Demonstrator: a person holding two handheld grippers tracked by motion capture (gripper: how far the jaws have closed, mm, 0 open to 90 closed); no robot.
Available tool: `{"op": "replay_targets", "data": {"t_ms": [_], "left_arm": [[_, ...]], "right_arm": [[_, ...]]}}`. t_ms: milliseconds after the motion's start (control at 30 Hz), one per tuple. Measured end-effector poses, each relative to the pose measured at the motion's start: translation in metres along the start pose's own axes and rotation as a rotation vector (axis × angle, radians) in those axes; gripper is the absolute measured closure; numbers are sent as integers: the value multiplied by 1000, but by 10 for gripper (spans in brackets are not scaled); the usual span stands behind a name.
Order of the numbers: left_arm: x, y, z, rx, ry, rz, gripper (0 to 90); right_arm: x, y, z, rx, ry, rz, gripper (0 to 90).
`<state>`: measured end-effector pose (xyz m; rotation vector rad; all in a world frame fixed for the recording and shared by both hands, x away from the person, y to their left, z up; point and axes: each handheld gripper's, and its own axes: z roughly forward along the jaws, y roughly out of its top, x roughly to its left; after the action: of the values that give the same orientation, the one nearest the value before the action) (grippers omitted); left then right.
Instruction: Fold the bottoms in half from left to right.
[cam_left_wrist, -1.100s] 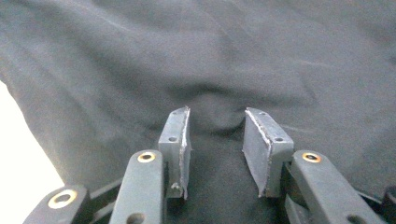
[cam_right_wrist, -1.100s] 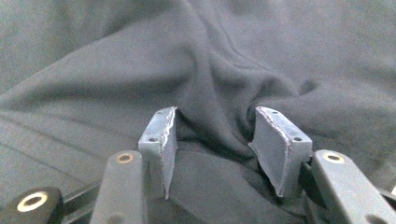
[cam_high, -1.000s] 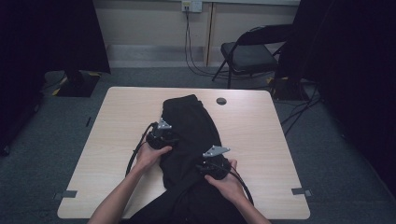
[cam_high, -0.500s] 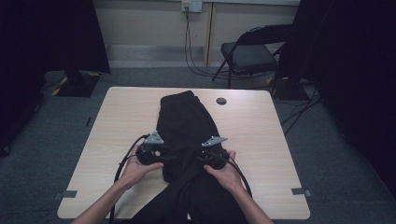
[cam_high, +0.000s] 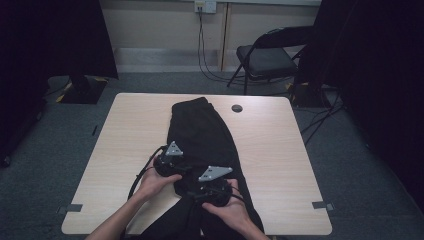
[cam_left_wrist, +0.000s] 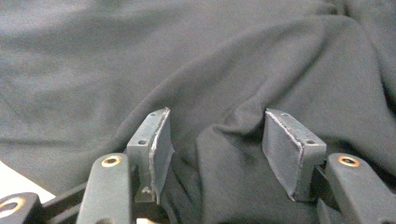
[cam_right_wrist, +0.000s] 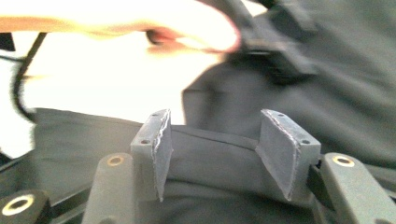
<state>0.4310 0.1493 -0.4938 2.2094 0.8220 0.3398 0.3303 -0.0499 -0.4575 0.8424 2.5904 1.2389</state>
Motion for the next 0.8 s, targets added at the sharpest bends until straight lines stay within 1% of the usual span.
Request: {"op": "replay_targets", "data": {"t_ms": [33,67,100,133,167,200,233,267,300,333,367,400,433,467,500,567,633,667,733,800], "left_arm": [[1,-1,1,-12,-4,-12,425],[1,-1,1,-10,-7,-12,425],[1,-1,1,-10,-7,-12,425],[2,-1,1,-14,-14,-16,425],[3,-1,1,-18,-20,-26,425],[4,-2,0,-21,-18,-28,425],[4,-2,0,-21,-18,-28,425],[6,-2,0,-28,-29,-45,425],[6,-2,0,-28,-29,-45,425],[5,-2,0,-19,-22,-29,425],[5,-2,0,-19,-22,-29,425],[3,-1,1,-19,-16,-25,424],[3,-1,1,-19,-16,-25,424],[4,-2,0,-22,-24,-33,425],[4,-2,0,-22,-24,-33,424],[6,-2,0,-29,-28,-38,425],[6,-2,0,-29,-27,-36,425],[5,-2,0,-29,-27,-37,425],[5,-2,0,-30,-23,-38,425],[5,-3,0,-28,-25,-32,425]], "right_arm": [[13,0,7,7,42,-24,442],[17,0,10,14,53,-32,438],[17,0,10,14,53,-32,438],[28,-2,19,47,104,-66,479],[32,-3,23,62,122,-81,495],[36,-4,27,83,127,-108,488],[36,-4,27,83,127,-108,488],[40,-8,35,114,125,-125,432],[40,-8,35,114,125,-125,432],[40,-11,40,129,126,-127,389],[40,-11,40,129,126,-127,389],[41,-13,41,120,139,-144,344],[41,-13,41,120,139,-144,344],[43,-14,42,118,135,-158,308],[44,-15,43,115,131,-176,308],[49,-16,44,113,87,-216,329],[50,-15,44,115,80,-217,341],[51,-15,44,112,76,-208,390],[47,-15,43,90,64,-192,571],[44,-16,42,74,50,-179,684]]}}
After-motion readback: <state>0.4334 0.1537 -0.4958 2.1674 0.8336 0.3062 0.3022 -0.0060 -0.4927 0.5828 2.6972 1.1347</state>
